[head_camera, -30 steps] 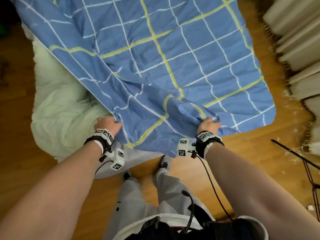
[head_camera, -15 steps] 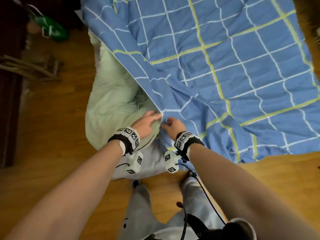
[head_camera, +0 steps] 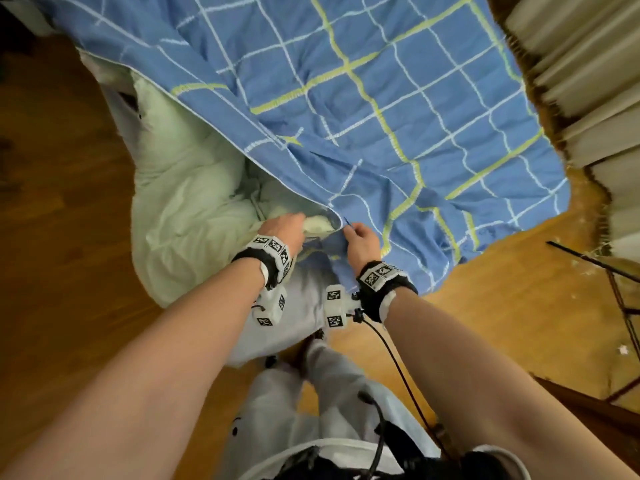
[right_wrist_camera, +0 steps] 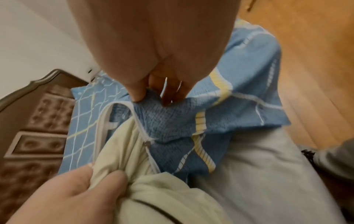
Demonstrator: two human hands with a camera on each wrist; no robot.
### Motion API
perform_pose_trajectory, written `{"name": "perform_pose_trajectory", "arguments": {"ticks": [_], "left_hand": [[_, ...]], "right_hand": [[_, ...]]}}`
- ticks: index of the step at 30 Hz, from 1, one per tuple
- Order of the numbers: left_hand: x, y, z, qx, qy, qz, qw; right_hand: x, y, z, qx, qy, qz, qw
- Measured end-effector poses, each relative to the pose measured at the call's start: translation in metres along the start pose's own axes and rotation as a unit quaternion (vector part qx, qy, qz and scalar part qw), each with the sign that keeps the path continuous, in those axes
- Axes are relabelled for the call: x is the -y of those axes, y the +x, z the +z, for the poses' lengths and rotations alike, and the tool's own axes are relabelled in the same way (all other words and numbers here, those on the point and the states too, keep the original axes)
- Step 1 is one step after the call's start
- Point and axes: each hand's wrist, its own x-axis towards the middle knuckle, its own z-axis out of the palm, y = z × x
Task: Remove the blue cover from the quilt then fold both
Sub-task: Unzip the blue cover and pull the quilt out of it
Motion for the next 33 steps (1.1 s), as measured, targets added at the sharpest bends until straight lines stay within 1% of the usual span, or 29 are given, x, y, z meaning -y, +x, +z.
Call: {"name": "perform_pose_trajectory", "arguments": {"ticks": [1, 3, 5, 6, 9, 11, 14, 15, 16, 17, 20, 22, 23, 24, 25, 26, 27, 28, 29, 30, 31, 32, 33], "left_hand": [[0.004, -0.003, -0.01, -0.001, -0.002, -0.009, 1.0], [0.023, -0.012, -0.03, -0.006, 0.007, -0.048, 0.999], [0.046, -0.025, -0.051, -0.01, 0.008, -0.109, 0.994], [0.059, -0.03, -0.062, -0.016, 0.01, -0.136, 0.991], [0.085, -0.047, -0.087, -0.014, 0.026, -0.186, 0.982], [0.1, -0.062, -0.095, 0.003, 0.046, -0.212, 0.976], [0.13, -0.08, -0.101, -0.017, 0.048, -0.249, 0.967], [0.139, -0.087, -0.1, -0.017, 0.049, -0.257, 0.965], [0.149, -0.093, -0.099, -0.013, 0.052, -0.263, 0.963], [0.16, -0.1, -0.096, -0.009, 0.056, -0.269, 0.961], [0.196, -0.122, -0.094, 0.003, 0.062, -0.288, 0.956], [0.226, -0.138, -0.097, 0.005, 0.055, -0.301, 0.952], [0.242, -0.145, -0.1, 0.002, 0.053, -0.306, 0.951], [0.258, -0.152, -0.104, -0.002, 0.051, -0.311, 0.949], [0.28, -0.162, -0.109, -0.011, 0.047, -0.309, 0.95], [0.296, -0.167, -0.113, -0.014, 0.042, -0.306, 0.951], [0.317, -0.173, -0.117, -0.014, 0.034, -0.297, 0.954], [0.334, -0.178, -0.12, -0.01, 0.023, -0.283, 0.959], [0.347, -0.181, -0.123, -0.001, 0.01, -0.263, 0.965], [0.358, -0.184, -0.124, 0.015, -0.005, -0.243, 0.97], [0.366, -0.185, -0.124, 0.034, -0.012, -0.222, 0.974], [0.372, -0.185, -0.124, 0.049, -0.011, -0.206, 0.977], [0.375, -0.185, -0.123, 0.055, -0.008, -0.195, 0.979]], "right_hand": [[0.0, 0.003, 0.003, -0.017, 0.014, 0.024, 0.999], [0.003, 0.007, 0.008, -0.012, -0.021, 0.066, 0.998], [0.008, 0.017, 0.012, 0.025, -0.141, 0.11, 0.984], [0.018, 0.02, 0.015, 0.023, -0.169, 0.103, 0.98], [0.046, 0.026, 0.019, 0.073, -0.228, 0.066, 0.969], [0.06, 0.029, 0.015, 0.059, -0.268, 0.041, 0.961], [0.074, 0.025, 0.009, 0.028, -0.235, 0.031, 0.971], [0.075, 0.024, 0.009, 0.016, -0.219, 0.037, 0.975], [0.075, 0.023, 0.011, 0.009, -0.224, 0.027, 0.974], [0.076, 0.018, 0.015, 0.008, -0.245, 0.03, 0.969], [0.075, -0.005, 0.04, 0.024, -0.31, -0.008, 0.95], [0.073, -0.02, 0.061, 0.024, -0.333, 0.014, 0.942], [0.072, -0.021, 0.074, 0.008, -0.339, 0.02, 0.94], [0.073, -0.026, 0.083, -0.001, -0.363, 0.022, 0.932], [0.073, -0.035, 0.102, -0.01, -0.334, 0.045, 0.942], [0.071, -0.041, 0.117, 0.0, -0.277, 0.075, 0.958], [0.071, -0.052, 0.136, 0.007, -0.178, 0.104, 0.979], [0.067, -0.062, 0.157, 0.016, -0.117, 0.121, 0.986], [0.068, -0.07, 0.177, 0.017, -0.093, 0.125, 0.988], [0.075, -0.083, 0.191, 0.039, -0.124, 0.121, 0.984], [0.081, -0.096, 0.2, 0.073, -0.179, 0.099, 0.976], [0.083, -0.104, 0.207, 0.081, -0.223, 0.098, 0.966], [0.086, -0.109, 0.211, 0.057, -0.227, 0.099, 0.967]]}}
